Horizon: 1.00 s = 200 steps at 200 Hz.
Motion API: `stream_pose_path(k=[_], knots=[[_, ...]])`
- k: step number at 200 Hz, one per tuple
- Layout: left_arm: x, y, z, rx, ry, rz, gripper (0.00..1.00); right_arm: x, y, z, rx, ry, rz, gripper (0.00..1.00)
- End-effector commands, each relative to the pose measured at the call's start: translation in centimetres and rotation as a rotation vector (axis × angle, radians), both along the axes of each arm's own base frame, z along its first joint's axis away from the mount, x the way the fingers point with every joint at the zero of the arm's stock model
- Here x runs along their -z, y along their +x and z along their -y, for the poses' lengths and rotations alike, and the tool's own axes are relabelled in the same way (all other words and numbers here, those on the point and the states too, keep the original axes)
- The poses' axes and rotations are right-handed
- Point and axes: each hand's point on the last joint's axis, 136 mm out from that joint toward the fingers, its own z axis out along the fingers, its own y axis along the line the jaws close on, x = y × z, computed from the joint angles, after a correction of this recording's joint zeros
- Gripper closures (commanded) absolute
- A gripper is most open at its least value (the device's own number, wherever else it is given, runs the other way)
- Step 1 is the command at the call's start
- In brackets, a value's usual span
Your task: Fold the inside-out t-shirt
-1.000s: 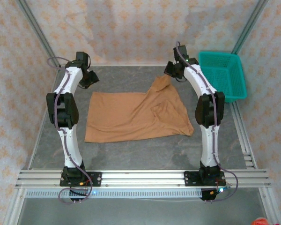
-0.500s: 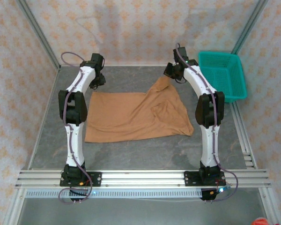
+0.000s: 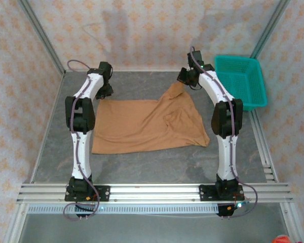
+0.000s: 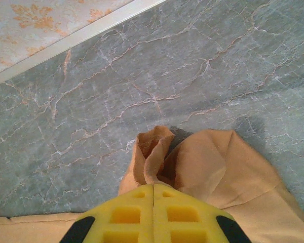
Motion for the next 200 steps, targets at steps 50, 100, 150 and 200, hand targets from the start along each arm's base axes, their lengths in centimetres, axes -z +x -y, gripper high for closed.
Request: stream_pose_path(k=[50,100,150,200], knots=[[3.0,-1.2,-1.6,-0.038,0.034,-0.082,0.72,-3.3,0.1,0.2,-0.006,-0.002,0.060,1.00],[1.8,-0.9,-1.9,-0.040,0.033,-0.071,1.00,-3.1,-0.2,0.4,-0.017,-0.022,0.052,1.00],[-3.4,-0.8,-1.8,-0.029,0.042,0.005,1.00,-5.4,-0.7,-0.1,-0.028,0.025,0.076,1.00],[-7.2,-3.6,-2.2,-0.036,0.069,0.079,1.00,-6.7,-4.8,0.9,-0.042,0.007,0.086,1.00]])
